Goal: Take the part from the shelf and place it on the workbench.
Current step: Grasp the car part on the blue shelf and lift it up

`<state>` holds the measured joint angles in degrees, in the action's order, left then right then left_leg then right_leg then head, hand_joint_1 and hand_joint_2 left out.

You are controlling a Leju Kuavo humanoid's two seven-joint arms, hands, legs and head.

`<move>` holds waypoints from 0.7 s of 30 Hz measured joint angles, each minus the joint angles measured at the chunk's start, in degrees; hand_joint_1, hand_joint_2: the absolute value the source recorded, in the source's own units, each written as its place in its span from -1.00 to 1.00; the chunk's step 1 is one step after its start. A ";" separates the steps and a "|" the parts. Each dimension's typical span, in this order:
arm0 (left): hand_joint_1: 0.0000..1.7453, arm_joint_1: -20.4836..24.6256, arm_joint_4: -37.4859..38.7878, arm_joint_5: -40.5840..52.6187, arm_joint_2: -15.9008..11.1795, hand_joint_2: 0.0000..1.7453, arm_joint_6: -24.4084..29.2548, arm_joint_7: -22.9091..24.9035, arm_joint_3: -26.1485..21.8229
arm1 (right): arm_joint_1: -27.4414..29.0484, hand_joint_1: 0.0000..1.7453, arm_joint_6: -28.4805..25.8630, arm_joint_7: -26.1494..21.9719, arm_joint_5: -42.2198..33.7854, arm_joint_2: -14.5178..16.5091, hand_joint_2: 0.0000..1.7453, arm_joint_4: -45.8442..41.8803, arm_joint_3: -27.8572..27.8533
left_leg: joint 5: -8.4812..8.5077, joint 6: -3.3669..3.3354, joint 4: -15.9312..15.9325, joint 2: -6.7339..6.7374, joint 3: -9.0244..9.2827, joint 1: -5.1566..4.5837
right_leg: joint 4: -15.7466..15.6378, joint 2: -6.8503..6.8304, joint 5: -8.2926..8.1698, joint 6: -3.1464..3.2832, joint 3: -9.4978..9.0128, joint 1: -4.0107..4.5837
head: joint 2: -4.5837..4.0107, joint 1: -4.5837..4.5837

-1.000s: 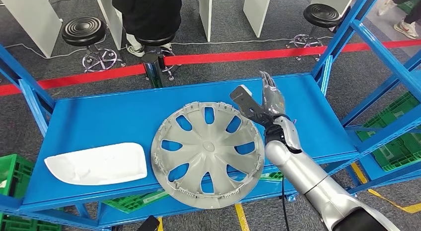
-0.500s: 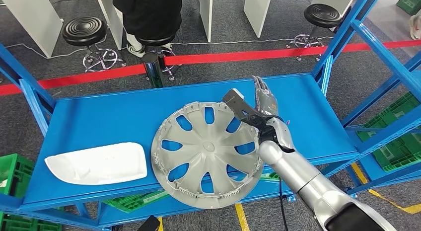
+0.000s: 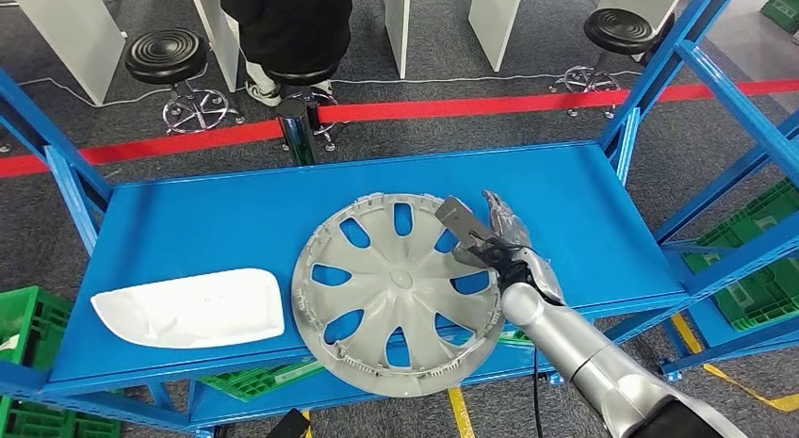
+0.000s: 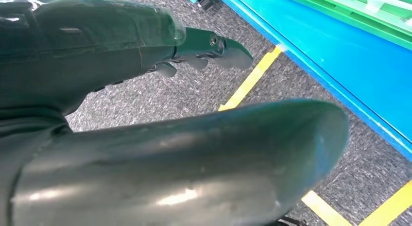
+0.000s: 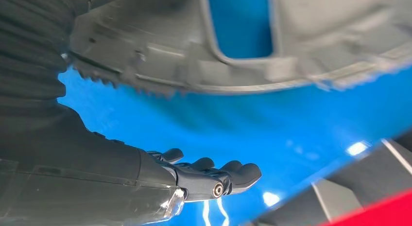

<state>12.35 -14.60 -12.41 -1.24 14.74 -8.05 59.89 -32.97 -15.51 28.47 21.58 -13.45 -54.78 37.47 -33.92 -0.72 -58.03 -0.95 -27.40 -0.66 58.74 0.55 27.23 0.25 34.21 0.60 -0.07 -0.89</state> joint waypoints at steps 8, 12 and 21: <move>-1.00 -0.13 0.02 0.14 0.29 -1.00 0.23 -0.02 0.00 | 0.73 -1.00 -0.26 -0.04 -2.22 -1.29 1.00 1.15 -0.04 | 0.00 0.00 0.00 -0.01 0.03 -0.03 | -0.03 -0.06 0.02 0.02 -0.04 0.00 | 0.00 -0.02; -1.00 -0.14 0.02 0.15 0.26 -1.00 0.39 -0.03 0.00 | 0.73 -1.00 -0.69 -0.01 -2.53 -1.50 1.00 1.28 0.00 | 0.00 0.00 0.00 0.06 0.08 -0.04 | -0.04 -0.04 0.01 0.02 -0.09 0.00 | 0.00 -0.02; -1.00 -0.21 0.02 0.37 0.23 -1.00 0.88 -0.36 -0.09 | 1.30 -1.00 -1.24 0.25 -3.82 -1.96 1.00 1.29 0.03 | 0.00 -0.01 0.00 0.06 0.34 -0.04 | -0.04 -0.06 0.03 0.02 -0.34 0.00 | 0.00 0.05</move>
<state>12.13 -14.58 -12.05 -1.01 15.62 -8.41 59.80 -31.67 -16.75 28.73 17.76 -15.40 -53.49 37.50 -33.92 -0.73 -58.03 -0.89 -27.06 -0.70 58.70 0.48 27.26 0.27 33.86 0.61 -0.07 -0.84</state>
